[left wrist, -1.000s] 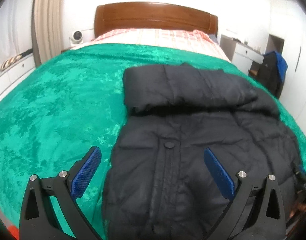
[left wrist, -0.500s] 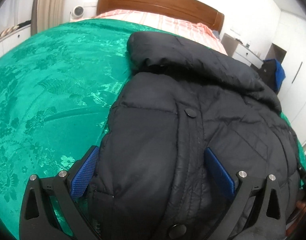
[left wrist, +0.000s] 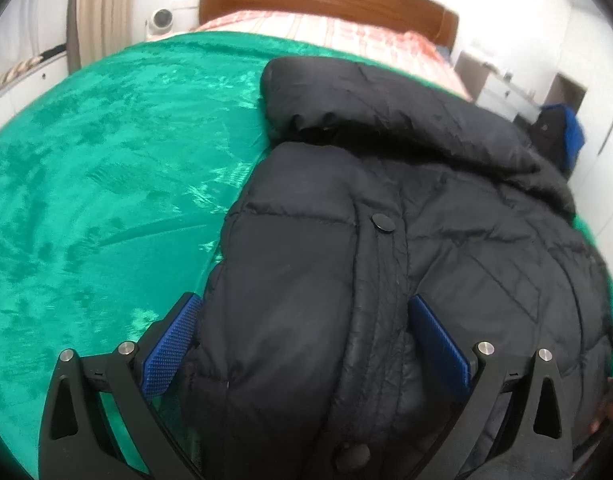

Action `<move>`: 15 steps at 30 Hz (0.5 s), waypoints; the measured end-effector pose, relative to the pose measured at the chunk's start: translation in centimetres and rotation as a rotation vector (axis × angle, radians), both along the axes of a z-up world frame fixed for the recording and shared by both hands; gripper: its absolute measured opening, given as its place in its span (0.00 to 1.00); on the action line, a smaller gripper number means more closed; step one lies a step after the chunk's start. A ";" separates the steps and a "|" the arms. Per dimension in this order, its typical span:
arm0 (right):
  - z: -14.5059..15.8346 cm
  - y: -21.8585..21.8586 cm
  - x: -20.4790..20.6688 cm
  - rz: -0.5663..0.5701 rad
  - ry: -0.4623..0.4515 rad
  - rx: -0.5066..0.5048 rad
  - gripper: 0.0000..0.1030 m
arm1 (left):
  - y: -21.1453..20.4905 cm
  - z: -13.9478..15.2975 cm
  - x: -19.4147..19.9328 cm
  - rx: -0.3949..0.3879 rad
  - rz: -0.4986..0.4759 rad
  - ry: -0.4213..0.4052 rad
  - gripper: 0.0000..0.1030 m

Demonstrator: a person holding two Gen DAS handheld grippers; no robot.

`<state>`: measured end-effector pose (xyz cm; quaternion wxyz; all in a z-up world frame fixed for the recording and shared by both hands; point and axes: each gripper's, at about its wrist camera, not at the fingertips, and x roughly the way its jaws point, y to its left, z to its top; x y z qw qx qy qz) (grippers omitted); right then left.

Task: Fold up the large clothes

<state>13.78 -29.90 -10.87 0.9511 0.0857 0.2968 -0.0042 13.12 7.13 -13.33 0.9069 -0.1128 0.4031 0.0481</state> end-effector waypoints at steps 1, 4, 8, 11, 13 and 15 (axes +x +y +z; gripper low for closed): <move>1.1 -0.1 -0.8 -0.009 -0.037 0.000 0.99 | -0.2 0.6 -0.2 0.004 -0.004 0.001 1.00; 5.3 0.0 -2.6 -0.008 -0.177 -0.031 1.00 | -0.5 2.6 -1.1 -0.018 -0.016 -0.074 1.00; 8.4 0.1 -0.3 0.031 -0.231 -0.048 1.00 | 0.1 4.3 -0.4 -0.031 -0.003 -0.133 1.00; 6.7 -0.9 2.3 0.039 -0.228 -0.004 1.00 | 1.0 3.5 0.2 -0.028 0.021 -0.130 1.00; 3.8 -1.7 3.6 0.014 -0.171 0.011 0.99 | 1.4 1.8 0.4 -0.029 0.027 -0.093 1.00; 0.4 -3.0 4.4 -0.030 -0.082 0.052 0.99 | 2.1 -1.2 0.6 -0.055 0.018 -0.022 1.00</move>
